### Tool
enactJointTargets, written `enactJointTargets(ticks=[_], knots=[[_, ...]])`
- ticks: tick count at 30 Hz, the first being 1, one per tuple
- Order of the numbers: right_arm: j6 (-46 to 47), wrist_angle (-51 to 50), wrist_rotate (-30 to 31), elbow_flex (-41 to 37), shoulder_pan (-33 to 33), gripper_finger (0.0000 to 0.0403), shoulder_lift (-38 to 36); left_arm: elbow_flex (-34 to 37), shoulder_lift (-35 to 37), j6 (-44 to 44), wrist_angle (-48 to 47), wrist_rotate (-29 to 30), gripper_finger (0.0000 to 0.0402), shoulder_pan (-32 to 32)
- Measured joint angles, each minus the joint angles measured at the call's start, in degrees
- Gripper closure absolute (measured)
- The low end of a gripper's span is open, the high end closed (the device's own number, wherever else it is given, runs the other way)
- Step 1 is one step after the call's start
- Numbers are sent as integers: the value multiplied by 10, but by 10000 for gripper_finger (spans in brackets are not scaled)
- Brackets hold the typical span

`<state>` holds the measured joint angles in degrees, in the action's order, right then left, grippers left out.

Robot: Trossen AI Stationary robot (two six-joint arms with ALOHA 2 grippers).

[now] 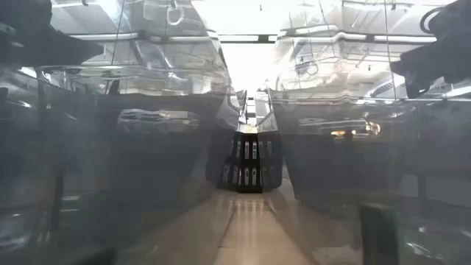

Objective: Stack baskets by color

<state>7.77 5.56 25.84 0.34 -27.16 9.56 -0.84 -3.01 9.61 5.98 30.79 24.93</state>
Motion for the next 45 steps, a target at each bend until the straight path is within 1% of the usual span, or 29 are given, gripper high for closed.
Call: enactJointTargets(ticks=[10, 19, 27, 37, 45], knots=[[0, 0, 0, 0, 0, 283, 0, 0, 0, 0, 0, 0, 376, 0], [0, 0, 0, 0, 0, 283, 0, 0, 0, 0, 0, 0, 367, 0], [0, 0, 0, 0, 0, 283, 0, 0, 0, 0, 0, 0, 376, 0], [0, 0, 0, 0, 0, 283, 0, 0, 0, 0, 0, 0, 366, 0], [0, 0, 0, 0, 0, 283, 0, 0, 0, 0, 0, 0, 373, 0]])
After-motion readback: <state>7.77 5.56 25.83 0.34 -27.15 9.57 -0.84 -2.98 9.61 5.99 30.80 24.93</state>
